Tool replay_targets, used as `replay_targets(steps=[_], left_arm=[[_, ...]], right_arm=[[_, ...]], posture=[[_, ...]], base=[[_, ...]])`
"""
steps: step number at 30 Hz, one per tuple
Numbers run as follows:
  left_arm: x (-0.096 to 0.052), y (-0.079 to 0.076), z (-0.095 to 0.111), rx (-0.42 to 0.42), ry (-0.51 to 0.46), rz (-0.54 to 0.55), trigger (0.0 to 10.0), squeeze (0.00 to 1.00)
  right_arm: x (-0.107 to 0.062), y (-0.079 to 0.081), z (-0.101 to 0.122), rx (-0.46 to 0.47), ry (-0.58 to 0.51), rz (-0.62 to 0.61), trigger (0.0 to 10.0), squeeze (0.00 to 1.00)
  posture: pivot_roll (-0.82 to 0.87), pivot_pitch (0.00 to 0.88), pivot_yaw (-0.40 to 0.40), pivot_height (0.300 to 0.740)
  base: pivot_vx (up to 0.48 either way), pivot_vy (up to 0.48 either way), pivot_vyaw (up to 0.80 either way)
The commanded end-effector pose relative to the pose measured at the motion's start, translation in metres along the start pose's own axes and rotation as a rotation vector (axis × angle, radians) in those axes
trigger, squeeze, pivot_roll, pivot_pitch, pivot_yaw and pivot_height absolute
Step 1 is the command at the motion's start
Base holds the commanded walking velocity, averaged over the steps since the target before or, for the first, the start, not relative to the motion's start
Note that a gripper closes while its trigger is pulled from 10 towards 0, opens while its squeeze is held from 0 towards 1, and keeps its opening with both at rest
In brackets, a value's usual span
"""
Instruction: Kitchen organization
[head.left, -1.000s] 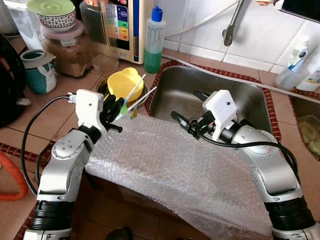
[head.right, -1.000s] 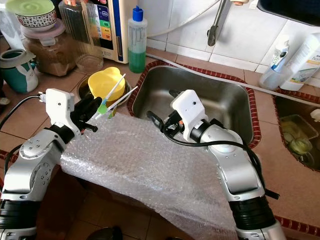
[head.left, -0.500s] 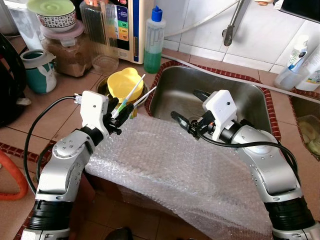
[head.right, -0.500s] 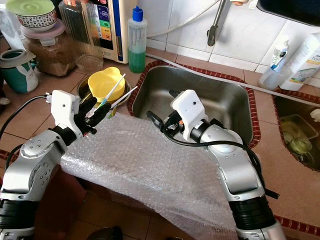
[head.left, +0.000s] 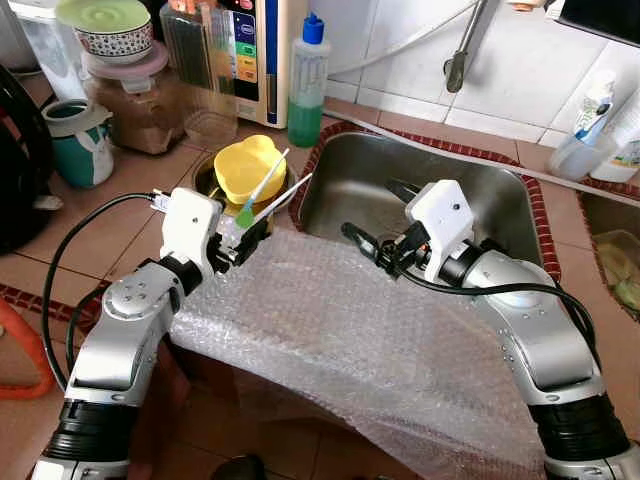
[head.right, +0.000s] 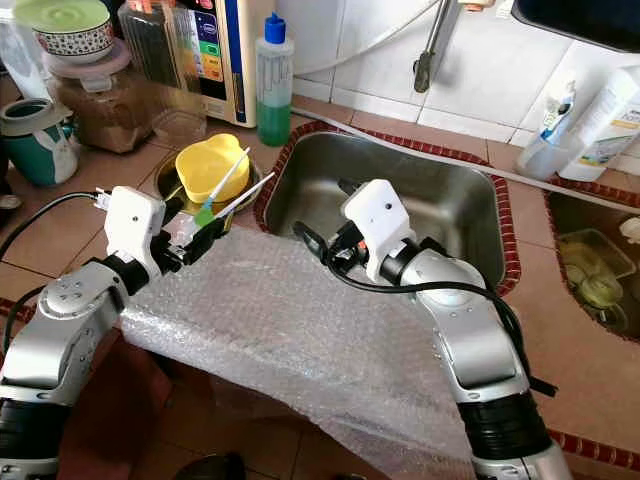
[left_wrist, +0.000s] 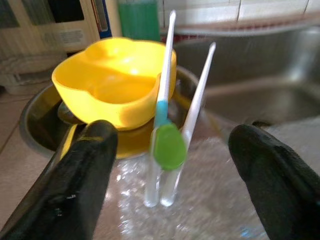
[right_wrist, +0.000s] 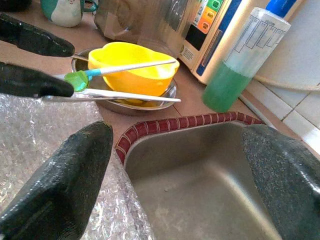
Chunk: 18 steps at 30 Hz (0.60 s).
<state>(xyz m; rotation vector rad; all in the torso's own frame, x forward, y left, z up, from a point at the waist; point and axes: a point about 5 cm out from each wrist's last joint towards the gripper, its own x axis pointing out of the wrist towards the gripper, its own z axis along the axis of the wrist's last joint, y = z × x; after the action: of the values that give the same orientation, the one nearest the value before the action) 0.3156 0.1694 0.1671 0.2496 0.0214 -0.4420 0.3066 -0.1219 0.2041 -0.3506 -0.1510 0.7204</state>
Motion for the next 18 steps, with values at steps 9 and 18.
replay_targets(steps=[9,18], left_arm=[[0.0010,0.0003,-0.0062,0.049,0.028,0.009,6.0,0.00],[0.0006,0.0025,-0.0052,0.057,0.019,0.011,0.0,0.00]], right_arm=[[-0.0039,-0.0039,0.0021,-0.012,-0.001,-0.016,10.0,0.00],[-0.0031,-0.0042,0.0015,-0.011,-0.001,-0.019,10.0,0.00]], posture=[[0.06,0.127,-0.056,0.740],[0.06,0.128,-0.055,0.740]], base=[[0.000,0.000,0.00],[0.000,0.000,0.00]])
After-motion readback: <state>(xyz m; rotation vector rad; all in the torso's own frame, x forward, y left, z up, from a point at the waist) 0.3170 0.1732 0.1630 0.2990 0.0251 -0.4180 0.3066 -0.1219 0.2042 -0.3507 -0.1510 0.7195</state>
